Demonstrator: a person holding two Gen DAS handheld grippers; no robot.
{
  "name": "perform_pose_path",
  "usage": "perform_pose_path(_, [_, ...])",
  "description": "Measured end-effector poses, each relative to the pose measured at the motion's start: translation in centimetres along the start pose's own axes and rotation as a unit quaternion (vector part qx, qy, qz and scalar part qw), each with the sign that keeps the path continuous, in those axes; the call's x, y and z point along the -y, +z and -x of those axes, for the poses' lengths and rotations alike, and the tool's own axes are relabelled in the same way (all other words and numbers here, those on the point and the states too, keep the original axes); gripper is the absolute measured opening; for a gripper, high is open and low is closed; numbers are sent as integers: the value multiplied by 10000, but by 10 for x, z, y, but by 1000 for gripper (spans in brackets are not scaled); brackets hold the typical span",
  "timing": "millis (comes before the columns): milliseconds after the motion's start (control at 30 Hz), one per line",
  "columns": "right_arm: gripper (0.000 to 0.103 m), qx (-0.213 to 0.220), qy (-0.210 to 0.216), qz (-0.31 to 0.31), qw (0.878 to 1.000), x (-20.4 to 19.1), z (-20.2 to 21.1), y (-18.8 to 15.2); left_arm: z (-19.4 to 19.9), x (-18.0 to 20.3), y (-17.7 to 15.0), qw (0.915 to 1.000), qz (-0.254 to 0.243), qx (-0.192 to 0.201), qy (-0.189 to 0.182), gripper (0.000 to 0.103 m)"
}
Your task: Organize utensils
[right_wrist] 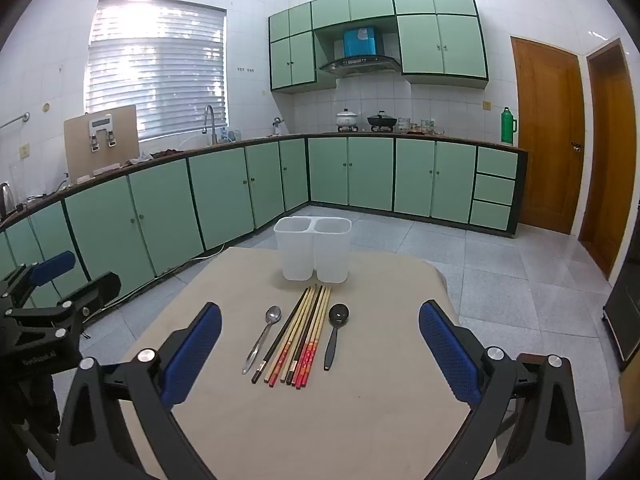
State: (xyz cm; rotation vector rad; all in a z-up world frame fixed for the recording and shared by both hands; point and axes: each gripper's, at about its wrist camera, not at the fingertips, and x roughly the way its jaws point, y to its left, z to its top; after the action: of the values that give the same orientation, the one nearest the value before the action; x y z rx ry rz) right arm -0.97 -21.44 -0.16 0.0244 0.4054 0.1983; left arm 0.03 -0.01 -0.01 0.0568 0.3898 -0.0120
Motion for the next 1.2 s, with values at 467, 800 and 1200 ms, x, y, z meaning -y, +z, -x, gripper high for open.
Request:
perform_pose_path(467, [97,8,15,-24,10000,0,0,0,0,0,0,10000,11,33,10,98])
perform_pose_path(800, [97,13,14,-31,10000,1,0,1,4,-3,2,10000,0,39,13,98])
perform_pose_path(1200, [97,-23,-23,-32,10000,-4,-7,3,6,-6,5,10000,-1,42,33,98])
